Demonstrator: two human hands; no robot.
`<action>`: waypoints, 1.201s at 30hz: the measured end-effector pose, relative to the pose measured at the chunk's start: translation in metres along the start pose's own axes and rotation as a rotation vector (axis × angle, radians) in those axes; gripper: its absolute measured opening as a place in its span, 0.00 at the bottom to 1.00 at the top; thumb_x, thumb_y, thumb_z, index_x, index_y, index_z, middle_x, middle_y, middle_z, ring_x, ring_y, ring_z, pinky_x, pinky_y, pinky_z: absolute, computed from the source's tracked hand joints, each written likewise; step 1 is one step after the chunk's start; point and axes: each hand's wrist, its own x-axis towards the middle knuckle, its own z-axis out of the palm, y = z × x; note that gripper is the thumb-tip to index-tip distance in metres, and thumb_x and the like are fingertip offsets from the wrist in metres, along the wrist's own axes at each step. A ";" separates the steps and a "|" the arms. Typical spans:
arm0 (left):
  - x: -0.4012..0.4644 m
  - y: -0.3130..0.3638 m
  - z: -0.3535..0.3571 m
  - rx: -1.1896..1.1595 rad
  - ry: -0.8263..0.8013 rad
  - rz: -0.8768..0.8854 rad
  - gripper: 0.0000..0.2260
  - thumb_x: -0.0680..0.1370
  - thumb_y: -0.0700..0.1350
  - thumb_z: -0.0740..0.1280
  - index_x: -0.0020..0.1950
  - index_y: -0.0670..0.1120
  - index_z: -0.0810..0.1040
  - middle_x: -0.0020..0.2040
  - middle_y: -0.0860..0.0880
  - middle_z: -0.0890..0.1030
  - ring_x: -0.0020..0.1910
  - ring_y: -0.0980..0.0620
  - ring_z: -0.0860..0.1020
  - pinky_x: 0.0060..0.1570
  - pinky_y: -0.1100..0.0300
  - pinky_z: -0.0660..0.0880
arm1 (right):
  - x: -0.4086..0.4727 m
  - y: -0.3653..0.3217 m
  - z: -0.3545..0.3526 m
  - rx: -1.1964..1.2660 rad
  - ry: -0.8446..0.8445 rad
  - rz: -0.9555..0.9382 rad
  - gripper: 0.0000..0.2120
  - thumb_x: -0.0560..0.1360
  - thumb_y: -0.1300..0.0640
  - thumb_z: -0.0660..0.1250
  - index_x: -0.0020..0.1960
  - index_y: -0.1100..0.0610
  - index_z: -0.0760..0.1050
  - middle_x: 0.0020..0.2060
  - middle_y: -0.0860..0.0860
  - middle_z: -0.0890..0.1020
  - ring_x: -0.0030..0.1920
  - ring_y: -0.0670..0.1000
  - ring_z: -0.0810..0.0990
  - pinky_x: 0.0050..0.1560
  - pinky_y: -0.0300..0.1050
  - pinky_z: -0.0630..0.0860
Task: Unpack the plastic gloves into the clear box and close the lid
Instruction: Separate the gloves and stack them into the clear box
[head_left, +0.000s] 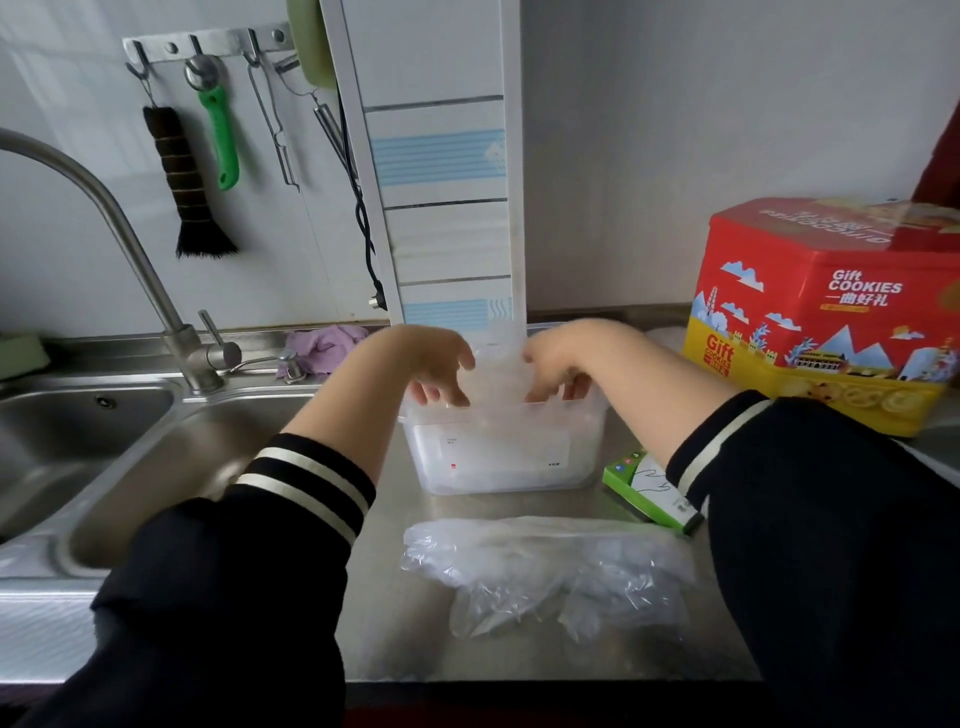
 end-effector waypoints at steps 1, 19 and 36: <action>-0.008 0.001 -0.006 -0.007 0.058 0.017 0.23 0.76 0.45 0.70 0.71 0.49 0.69 0.62 0.46 0.78 0.46 0.47 0.83 0.42 0.61 0.79 | -0.007 0.002 -0.004 0.083 0.061 -0.030 0.28 0.74 0.53 0.72 0.68 0.64 0.68 0.48 0.56 0.78 0.35 0.52 0.79 0.40 0.47 0.80; -0.059 0.038 0.189 -0.442 0.606 0.486 0.23 0.69 0.65 0.66 0.56 0.52 0.80 0.52 0.55 0.80 0.53 0.53 0.75 0.54 0.59 0.71 | -0.097 0.051 0.156 0.395 0.349 -0.219 0.14 0.72 0.51 0.72 0.54 0.48 0.72 0.51 0.43 0.76 0.54 0.48 0.76 0.52 0.45 0.72; -0.060 0.027 0.195 -0.438 1.108 0.213 0.03 0.76 0.42 0.67 0.43 0.46 0.80 0.41 0.52 0.81 0.42 0.47 0.75 0.42 0.57 0.68 | -0.065 0.050 0.189 0.626 1.027 -0.319 0.07 0.75 0.53 0.70 0.45 0.57 0.80 0.41 0.49 0.81 0.45 0.52 0.78 0.45 0.47 0.74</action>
